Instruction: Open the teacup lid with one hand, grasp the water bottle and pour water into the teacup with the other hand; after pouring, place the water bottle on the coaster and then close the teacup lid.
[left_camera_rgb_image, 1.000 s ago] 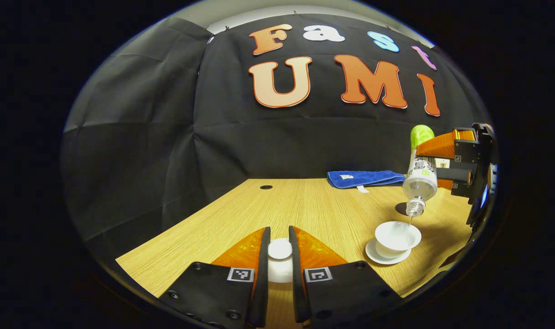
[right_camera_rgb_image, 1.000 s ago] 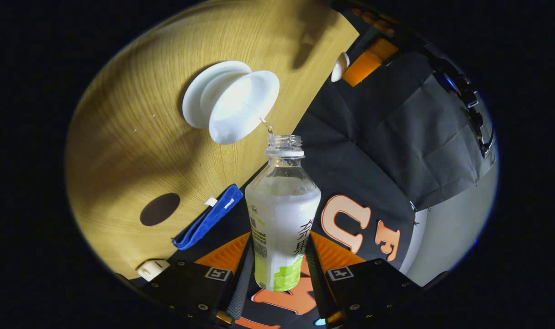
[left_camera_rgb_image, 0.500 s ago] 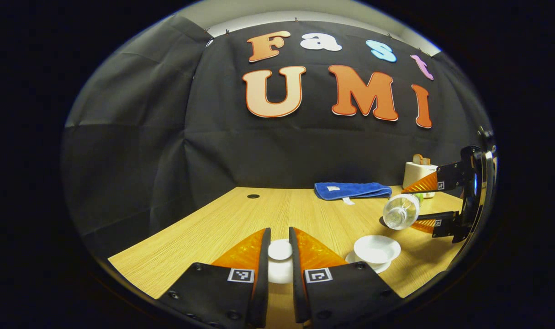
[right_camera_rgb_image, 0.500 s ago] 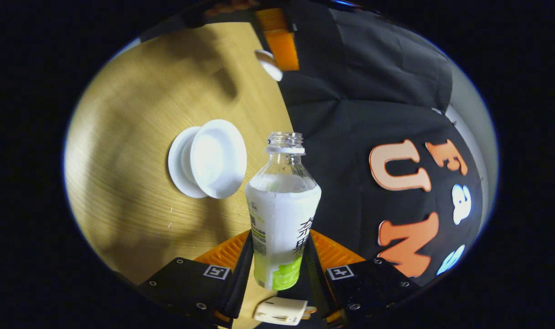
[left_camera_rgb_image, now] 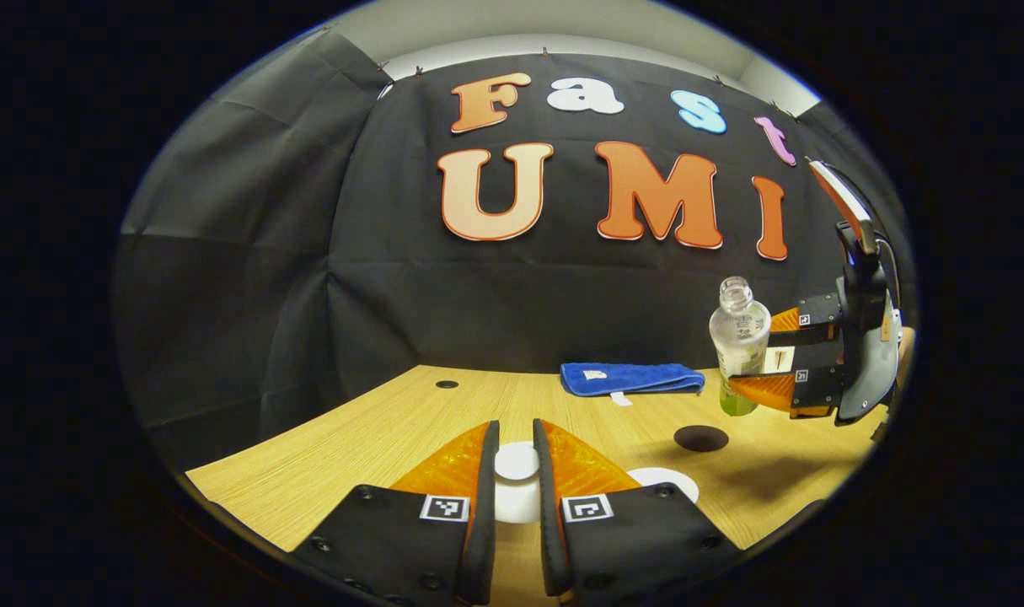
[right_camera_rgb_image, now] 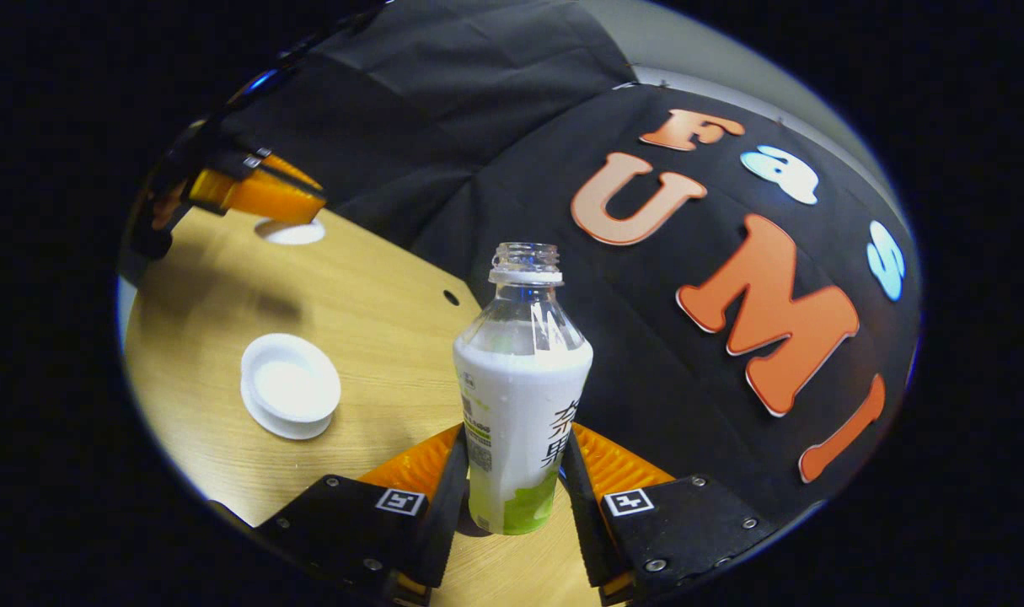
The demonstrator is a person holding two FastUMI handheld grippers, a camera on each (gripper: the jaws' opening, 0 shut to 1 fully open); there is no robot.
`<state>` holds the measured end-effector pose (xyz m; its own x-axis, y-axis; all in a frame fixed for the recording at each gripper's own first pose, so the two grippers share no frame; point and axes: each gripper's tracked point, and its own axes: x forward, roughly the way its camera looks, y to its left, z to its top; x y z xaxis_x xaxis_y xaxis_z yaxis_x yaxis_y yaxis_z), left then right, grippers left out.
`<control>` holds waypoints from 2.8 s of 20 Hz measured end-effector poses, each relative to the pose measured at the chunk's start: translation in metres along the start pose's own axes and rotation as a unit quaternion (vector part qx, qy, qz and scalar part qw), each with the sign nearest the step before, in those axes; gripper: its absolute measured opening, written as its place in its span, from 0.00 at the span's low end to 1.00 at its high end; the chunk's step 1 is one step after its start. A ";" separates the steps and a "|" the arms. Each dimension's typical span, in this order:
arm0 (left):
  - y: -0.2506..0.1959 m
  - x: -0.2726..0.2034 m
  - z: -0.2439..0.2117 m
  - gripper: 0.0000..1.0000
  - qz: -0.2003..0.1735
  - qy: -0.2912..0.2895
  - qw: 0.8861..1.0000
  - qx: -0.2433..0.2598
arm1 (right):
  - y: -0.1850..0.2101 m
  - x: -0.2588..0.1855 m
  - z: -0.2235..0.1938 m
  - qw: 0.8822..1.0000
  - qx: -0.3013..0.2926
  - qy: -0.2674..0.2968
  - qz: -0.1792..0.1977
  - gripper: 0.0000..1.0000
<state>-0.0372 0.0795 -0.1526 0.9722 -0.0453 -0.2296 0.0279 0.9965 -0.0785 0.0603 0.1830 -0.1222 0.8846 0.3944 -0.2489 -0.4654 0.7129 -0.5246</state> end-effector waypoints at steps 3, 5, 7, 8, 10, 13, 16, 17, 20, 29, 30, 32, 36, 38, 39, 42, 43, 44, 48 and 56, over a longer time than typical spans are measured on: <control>-0.008 0.001 0.009 0.26 0.000 -0.017 1.000 -0.017 | 0.006 0.003 -0.002 0.996 0.086 0.004 0.001 0.63; -0.012 0.001 0.012 0.23 0.002 -0.022 1.000 -0.018 | 0.007 0.004 -0.003 0.992 0.124 0.008 -0.002 0.63; -0.016 0.002 0.011 0.26 0.003 -0.021 1.000 -0.017 | 0.014 0.005 -0.007 0.986 0.165 0.012 0.002 0.63; -0.018 0.003 0.009 0.23 0.002 -0.019 1.000 -0.021 | 0.017 0.007 -0.009 0.983 0.181 0.017 0.005 0.63; -0.023 0.006 0.004 0.23 0.001 -0.010 1.000 -0.027 | 0.019 0.008 -0.012 0.980 0.196 0.025 0.004 0.63; -0.027 0.008 -0.001 0.23 0.003 -0.002 1.000 -0.027 | 0.029 0.008 -0.016 0.973 0.230 0.031 0.016 0.63; -0.033 0.009 -0.003 0.23 0.005 0.003 1.000 -0.024 | 0.040 0.012 -0.018 0.965 0.260 0.037 0.027 0.63; -0.034 0.010 -0.003 0.23 0.006 0.004 1.000 -0.023 | 0.039 0.012 -0.022 0.963 0.264 0.040 0.025 0.63; -0.037 0.012 -0.001 0.26 0.009 0.003 1.000 -0.021 | 0.040 0.017 -0.027 0.955 0.292 0.036 0.027 0.63; -0.054 0.022 -0.008 0.26 0.005 0.015 1.000 -0.023 | 0.042 0.025 -0.032 0.949 0.312 0.029 0.027 0.63; -0.056 0.023 -0.009 0.26 0.003 0.015 1.000 -0.023 | 0.041 0.026 -0.033 0.949 0.313 0.030 0.028 0.64; -0.062 0.024 -0.010 0.26 -0.003 0.017 1.000 -0.021 | 0.042 0.023 -0.036 0.948 0.315 0.040 0.029 0.67; -0.084 0.028 -0.017 0.26 -0.027 0.022 0.999 -0.014 | 0.029 0.016 -0.032 0.951 0.306 0.029 0.017 0.88; -0.095 0.029 -0.024 0.26 -0.039 0.028 0.999 -0.007 | 0.022 0.000 -0.023 0.953 0.300 0.022 0.013 0.95; -0.102 0.030 -0.027 0.23 -0.045 0.031 0.999 -0.002 | 0.020 -0.007 -0.020 0.954 0.298 0.019 0.011 0.96; -0.117 0.031 -0.039 0.26 -0.061 0.042 0.997 0.015 | 0.013 -0.030 -0.015 0.959 0.284 0.013 -0.002 0.98; -0.120 0.031 -0.043 0.26 -0.065 0.045 0.997 0.020 | 0.010 -0.037 -0.012 0.960 0.281 0.009 -0.007 0.98; -0.121 0.031 -0.048 0.26 -0.065 0.046 0.996 0.028 | 0.009 -0.045 -0.009 0.960 0.278 0.006 -0.012 0.99; -0.120 0.033 -0.065 0.26 -0.065 0.067 0.995 0.042 | -0.001 -0.073 0.004 0.965 0.261 -0.013 -0.033 0.99; -0.129 0.032 -0.081 0.26 -0.075 0.087 0.991 0.073 | -0.007 -0.108 0.007 0.961 0.266 -0.029 -0.066 0.99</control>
<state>-0.0286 -0.0560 -0.2283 0.9003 -0.1931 -0.3900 0.2151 0.9765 0.0133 -0.0325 0.1396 -0.0860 0.9412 0.3004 -0.1546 -0.3118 0.9486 -0.0548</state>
